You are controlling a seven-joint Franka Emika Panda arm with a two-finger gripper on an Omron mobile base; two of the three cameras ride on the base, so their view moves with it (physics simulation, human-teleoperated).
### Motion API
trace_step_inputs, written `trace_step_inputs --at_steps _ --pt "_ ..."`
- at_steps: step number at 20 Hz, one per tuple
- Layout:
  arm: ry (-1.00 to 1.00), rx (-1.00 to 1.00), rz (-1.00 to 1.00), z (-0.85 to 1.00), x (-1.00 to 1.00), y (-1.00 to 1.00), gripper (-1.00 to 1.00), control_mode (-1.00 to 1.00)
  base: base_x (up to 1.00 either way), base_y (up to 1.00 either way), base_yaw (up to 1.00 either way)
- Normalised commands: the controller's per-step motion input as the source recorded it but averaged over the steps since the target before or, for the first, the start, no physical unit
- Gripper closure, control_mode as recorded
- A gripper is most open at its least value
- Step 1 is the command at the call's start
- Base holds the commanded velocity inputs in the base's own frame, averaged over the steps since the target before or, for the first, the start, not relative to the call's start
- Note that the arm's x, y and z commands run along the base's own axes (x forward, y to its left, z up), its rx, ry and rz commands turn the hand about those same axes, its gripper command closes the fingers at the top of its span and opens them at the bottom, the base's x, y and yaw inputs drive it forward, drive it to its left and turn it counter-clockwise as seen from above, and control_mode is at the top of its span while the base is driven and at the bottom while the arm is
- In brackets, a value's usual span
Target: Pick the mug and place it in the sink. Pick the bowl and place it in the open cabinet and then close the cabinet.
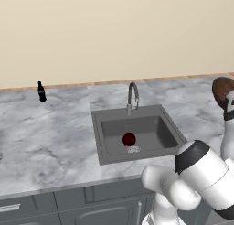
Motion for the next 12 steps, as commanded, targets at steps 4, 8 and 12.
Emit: trace_step_inputs --at_steps 4,8,12 --pt "0.26 -0.26 0.29 1.0 0.0 0.79 1.0 -1.0 0.0 0.0 0.0" --pt "0.37 -0.13 0.26 0.86 0.0 0.71 1.0 -1.0 0.0 0.0 0.0" --pt "0.23 0.0 0.22 0.71 -0.04 0.52 1.0 -1.0 0.0 0.0 0.0"
